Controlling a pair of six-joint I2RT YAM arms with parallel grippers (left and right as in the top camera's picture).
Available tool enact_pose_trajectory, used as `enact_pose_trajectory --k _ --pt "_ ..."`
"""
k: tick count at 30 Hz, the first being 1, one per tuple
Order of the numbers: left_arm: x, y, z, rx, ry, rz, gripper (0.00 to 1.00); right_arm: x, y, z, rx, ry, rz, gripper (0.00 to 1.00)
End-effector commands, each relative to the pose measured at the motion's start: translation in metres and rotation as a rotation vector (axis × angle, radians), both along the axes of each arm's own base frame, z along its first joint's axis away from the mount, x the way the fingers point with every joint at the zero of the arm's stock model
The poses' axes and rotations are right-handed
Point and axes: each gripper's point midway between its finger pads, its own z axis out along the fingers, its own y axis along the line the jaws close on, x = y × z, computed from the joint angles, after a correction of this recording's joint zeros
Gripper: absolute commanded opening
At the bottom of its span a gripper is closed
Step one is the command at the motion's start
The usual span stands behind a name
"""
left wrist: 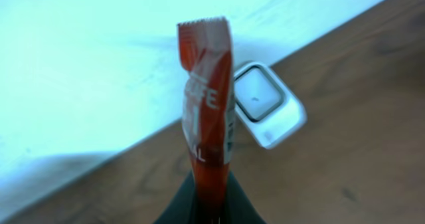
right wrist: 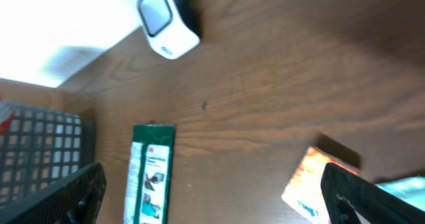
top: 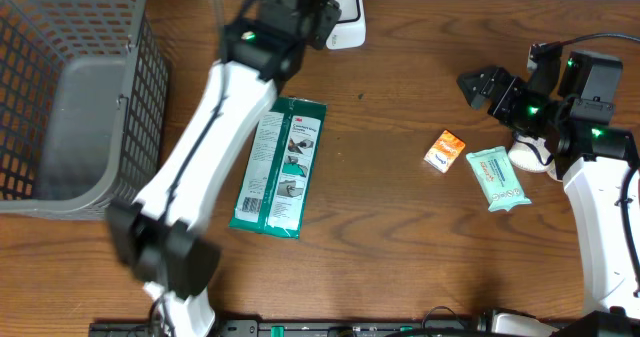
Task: Scan the item barcode
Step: 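Hold the red sachet with the left gripper up to the white scanner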
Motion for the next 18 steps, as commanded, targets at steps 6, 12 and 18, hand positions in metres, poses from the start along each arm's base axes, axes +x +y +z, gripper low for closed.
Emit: enact_pose_trajectory --k 6,12,18 --pt "0.076 -0.006 -0.087 0.448 -0.134 -0.079 0.07 0.001 -0.013 0.002 -0.059 -0.005 -0.054 0.99" --pt "0.095 -0.027 -0.142 0.613 -0.173 -0.188 0.07 0.001 -0.013 0.002 -0.06 -0.005 -0.054 0.99" --pt "0.104 -0.034 -0.181 0.659 -0.183 -0.217 0.08 0.001 -0.013 0.002 -0.06 -0.005 -0.054 0.99"
